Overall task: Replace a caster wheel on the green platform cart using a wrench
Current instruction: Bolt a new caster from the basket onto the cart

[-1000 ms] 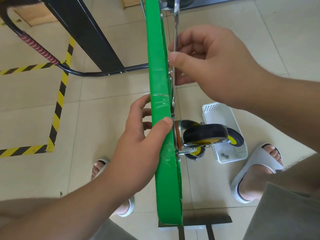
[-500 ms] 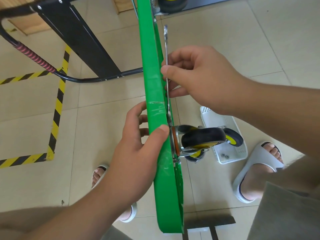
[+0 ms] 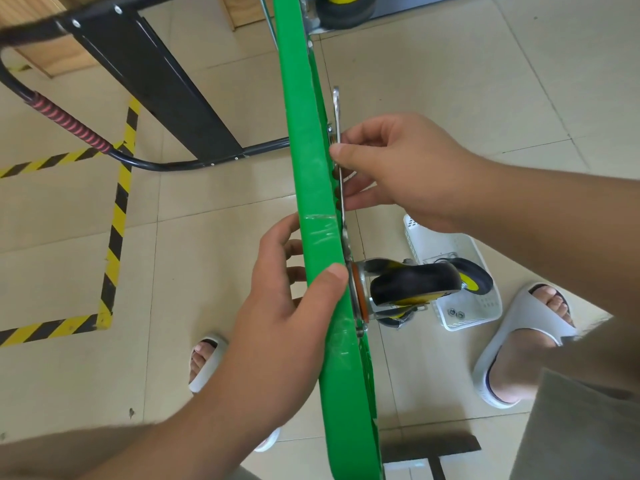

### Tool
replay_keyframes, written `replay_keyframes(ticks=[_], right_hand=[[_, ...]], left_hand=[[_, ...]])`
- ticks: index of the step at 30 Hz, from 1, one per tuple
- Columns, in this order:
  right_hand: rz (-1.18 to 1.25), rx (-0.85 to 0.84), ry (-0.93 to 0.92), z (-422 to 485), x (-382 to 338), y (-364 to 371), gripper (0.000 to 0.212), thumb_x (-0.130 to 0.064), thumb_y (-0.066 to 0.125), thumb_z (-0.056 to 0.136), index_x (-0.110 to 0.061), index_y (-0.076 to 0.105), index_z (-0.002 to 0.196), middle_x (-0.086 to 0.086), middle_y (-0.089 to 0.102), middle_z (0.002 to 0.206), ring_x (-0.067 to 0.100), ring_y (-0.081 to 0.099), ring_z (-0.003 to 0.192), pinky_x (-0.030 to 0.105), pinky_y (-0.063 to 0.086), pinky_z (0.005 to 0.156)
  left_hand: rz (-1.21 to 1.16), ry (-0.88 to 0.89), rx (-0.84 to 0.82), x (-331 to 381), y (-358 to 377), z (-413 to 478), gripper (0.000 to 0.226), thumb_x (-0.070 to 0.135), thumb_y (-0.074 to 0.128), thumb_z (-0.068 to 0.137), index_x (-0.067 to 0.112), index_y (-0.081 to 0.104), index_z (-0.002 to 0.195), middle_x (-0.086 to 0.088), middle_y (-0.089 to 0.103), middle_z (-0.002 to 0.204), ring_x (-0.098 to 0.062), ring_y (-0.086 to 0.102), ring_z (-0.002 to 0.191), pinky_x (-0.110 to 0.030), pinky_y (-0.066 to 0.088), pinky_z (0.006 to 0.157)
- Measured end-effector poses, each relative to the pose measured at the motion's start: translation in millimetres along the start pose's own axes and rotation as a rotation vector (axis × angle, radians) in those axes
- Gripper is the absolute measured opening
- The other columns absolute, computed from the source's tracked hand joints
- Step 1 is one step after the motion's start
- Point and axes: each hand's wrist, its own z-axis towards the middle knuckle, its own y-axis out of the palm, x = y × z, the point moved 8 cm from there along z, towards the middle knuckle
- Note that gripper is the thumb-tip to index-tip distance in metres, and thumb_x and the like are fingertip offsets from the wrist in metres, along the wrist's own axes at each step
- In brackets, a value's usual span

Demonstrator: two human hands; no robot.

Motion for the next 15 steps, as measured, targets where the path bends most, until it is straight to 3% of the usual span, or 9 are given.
replay_keyframes(ticks=[6, 15], right_hand=[[0.102, -0.015, 0.191, 12.5, 35.2, 7.7, 0.025, -0.018, 0.064, 0.100, 0.004, 0.064, 0.110, 0.030, 0.071, 0.110, 0.036, 0.076, 0.091, 0.042, 0.064, 0.079], [0.166, -0.029, 0.327, 11.9, 47.5, 12.4, 0.025, -0.013, 0.062, 0.100, 0.008, 0.065, 0.114, 0.025, 0.075, 0.103, 0.034, 0.077, 0.090, 0.039, 0.065, 0.077]], left_hand=[[-0.009, 0.002, -0.004, -0.7, -0.5, 0.8, 0.047, 0.051, 0.054, 0.084, 0.066, 0.042, 0.127, 0.033, 0.057, 0.118, -0.004, 0.065, 0.107, -0.017, 0.058, 0.071], [-0.032, 0.002, -0.001, -1.4, -0.1, 0.8, 0.042, 0.047, 0.058, 0.094, 0.062, 0.043, 0.130, 0.033, 0.058, 0.119, -0.006, 0.065, 0.108, -0.019, 0.059, 0.072]])
